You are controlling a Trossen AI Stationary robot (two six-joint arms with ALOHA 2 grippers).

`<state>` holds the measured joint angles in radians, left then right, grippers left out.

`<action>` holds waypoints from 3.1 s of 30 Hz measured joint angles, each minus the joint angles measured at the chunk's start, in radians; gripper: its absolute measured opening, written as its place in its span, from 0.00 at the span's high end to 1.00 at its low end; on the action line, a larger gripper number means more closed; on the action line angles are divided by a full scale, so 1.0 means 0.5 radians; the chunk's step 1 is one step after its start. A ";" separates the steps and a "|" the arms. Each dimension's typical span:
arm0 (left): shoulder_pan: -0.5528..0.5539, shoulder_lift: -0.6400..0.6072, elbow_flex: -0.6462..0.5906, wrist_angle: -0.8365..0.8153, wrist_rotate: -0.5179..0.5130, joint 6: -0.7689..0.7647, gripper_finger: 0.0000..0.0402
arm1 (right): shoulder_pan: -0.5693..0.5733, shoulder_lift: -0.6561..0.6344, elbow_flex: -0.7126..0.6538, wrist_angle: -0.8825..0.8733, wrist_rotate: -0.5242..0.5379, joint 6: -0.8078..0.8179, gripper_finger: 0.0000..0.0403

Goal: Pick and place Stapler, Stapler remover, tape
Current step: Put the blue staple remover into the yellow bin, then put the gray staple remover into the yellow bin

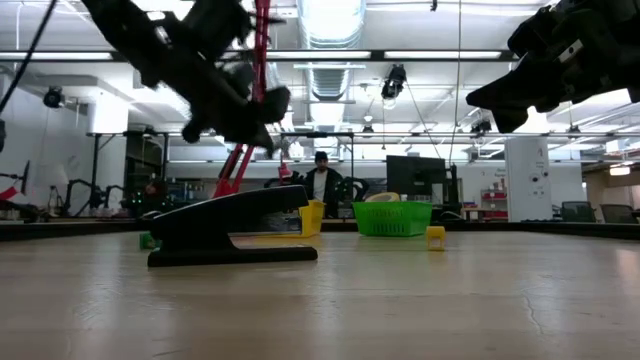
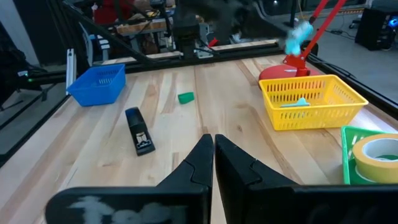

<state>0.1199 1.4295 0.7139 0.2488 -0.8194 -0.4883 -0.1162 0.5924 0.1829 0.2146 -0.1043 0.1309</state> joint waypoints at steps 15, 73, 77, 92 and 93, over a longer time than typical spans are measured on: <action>0.279 0.383 0.165 0.064 0.337 -0.375 0.95 | 0.000 0.000 0.000 0.000 0.000 0.000 0.97; -0.461 0.765 0.941 1.394 1.544 0.721 0.94 | 0.134 -0.001 0.000 0.090 -0.760 1.033 0.97; -0.461 0.765 0.941 1.402 1.537 0.721 0.94 | 0.256 0.000 0.000 0.095 -0.793 1.214 0.97; -0.461 0.765 0.941 1.400 1.538 0.715 0.94 | 1.204 0.283 0.032 -0.150 -0.325 2.052 0.97; -0.461 0.765 0.941 1.400 1.538 0.714 0.94 | 1.259 0.332 0.043 -0.171 -0.308 2.108 0.97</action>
<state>-0.1104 1.8118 1.1843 0.9489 -0.0505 -0.1314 0.5135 0.7585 0.2044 0.1289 -0.2586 1.1851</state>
